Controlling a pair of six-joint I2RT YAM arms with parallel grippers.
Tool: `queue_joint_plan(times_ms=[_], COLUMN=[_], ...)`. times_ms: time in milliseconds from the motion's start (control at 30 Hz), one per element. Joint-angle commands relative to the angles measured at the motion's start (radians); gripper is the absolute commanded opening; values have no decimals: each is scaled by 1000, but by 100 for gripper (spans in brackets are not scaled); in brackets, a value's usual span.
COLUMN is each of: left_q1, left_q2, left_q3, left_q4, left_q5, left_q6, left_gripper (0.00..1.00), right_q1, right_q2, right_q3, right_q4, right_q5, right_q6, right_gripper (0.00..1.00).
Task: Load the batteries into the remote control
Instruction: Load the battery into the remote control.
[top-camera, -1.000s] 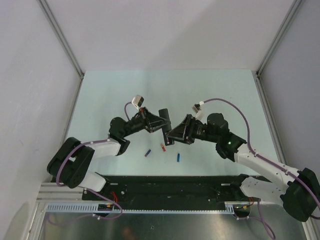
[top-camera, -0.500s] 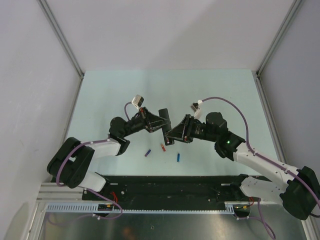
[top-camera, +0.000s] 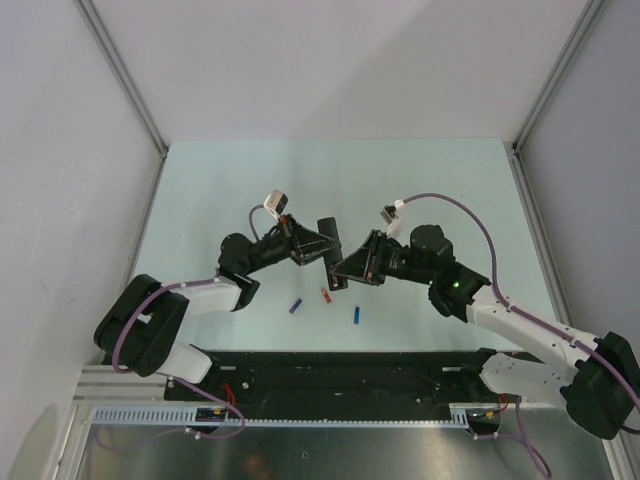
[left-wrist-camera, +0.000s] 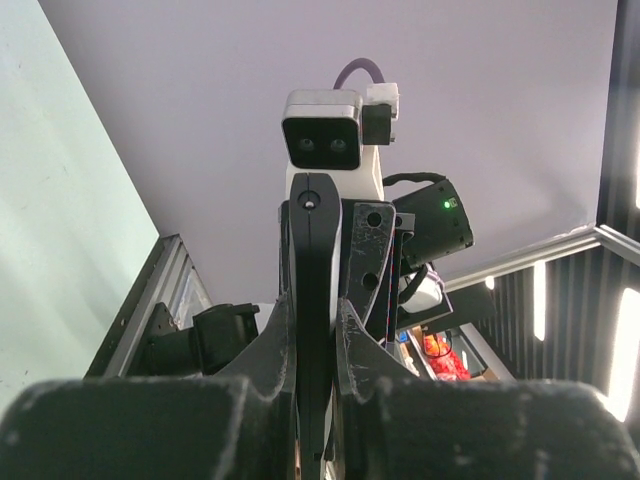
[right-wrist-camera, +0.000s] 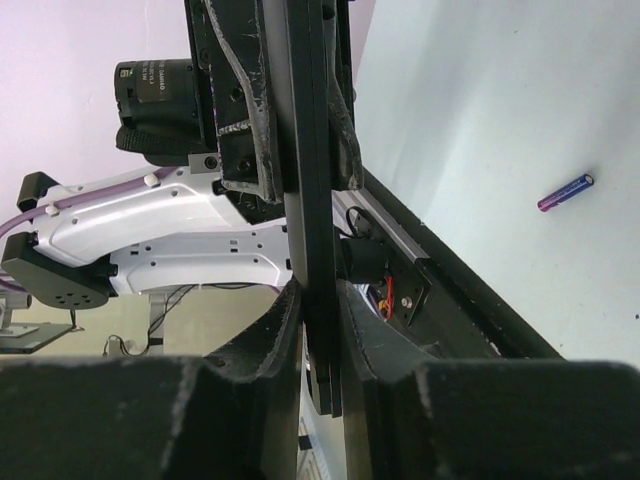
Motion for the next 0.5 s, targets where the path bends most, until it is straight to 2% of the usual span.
queue_joint_plan(times_ms=[0,100,133,233,333,467], left_q1=[-4,-4,-3,-4,-4,2], left_q2=[-17,-15,-15,-12,-9,-7], left_q3=[47,44,41,35,29,21], left_q4=[281,281,281,281,283,283], left_q5=[2,3,3,5,8,11], left_q6=[-26,-20,-18,-12,-6,2], left_gripper=[0,0,0,0,0,0], right_q1=[8,10,10,10,0,-27], right_q2=[15,9,6,-13,-46,-109], right_q3=[30,33,34,50,65,85], right_q4=[-52,-48,-46,-54,-72,-123], right_q5=[69,64,63,61,66,69], right_q6=[-32,-32,-29,-23,-25,-48], right_gripper=[8,28,45,61,68,70])
